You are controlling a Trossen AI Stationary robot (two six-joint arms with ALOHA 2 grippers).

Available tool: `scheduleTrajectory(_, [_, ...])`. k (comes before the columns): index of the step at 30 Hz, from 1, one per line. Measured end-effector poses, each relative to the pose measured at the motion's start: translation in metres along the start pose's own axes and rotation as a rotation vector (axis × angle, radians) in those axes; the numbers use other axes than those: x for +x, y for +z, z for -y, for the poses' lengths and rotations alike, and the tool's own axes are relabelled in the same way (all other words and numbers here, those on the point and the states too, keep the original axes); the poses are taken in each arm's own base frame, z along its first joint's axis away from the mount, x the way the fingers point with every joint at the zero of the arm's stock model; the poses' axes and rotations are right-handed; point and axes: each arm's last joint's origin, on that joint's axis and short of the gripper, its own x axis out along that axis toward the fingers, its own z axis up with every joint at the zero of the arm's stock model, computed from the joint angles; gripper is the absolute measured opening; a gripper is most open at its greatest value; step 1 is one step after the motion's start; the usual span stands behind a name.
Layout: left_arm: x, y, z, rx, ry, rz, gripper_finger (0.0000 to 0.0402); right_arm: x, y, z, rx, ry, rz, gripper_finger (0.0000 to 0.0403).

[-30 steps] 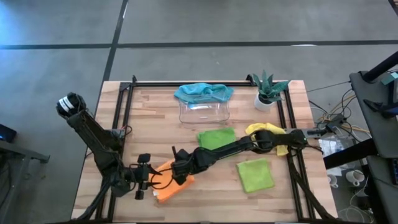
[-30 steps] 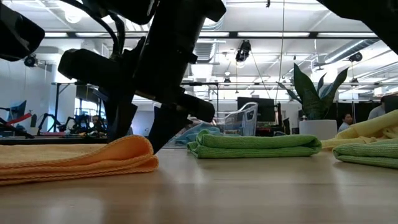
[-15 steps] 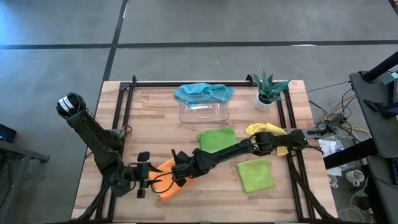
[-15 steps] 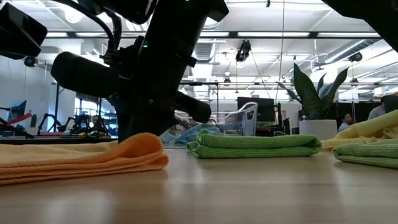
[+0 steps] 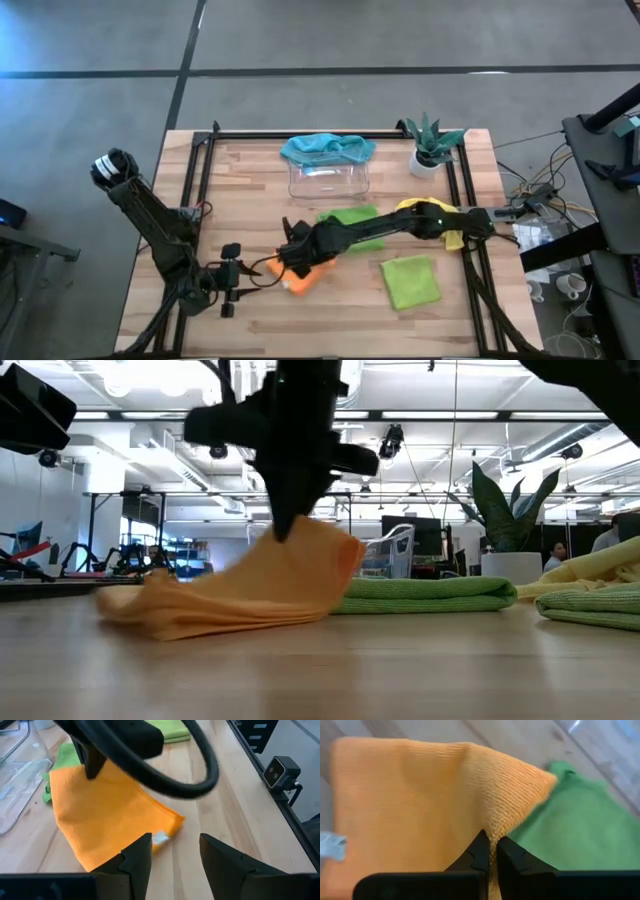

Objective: Fold microfiber towels
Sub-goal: Stack the orange microfiber cloth on top of the green microfiber cloth

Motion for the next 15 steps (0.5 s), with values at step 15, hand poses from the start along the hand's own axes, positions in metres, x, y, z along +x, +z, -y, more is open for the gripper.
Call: scheduleTrajectory(15, [0.000, 0.000, 0.000, 0.000, 0.000, 0.000, 0.0150, -0.065, 0.024, 0.065, 0.092, -0.149, 0.045, 0.0009])
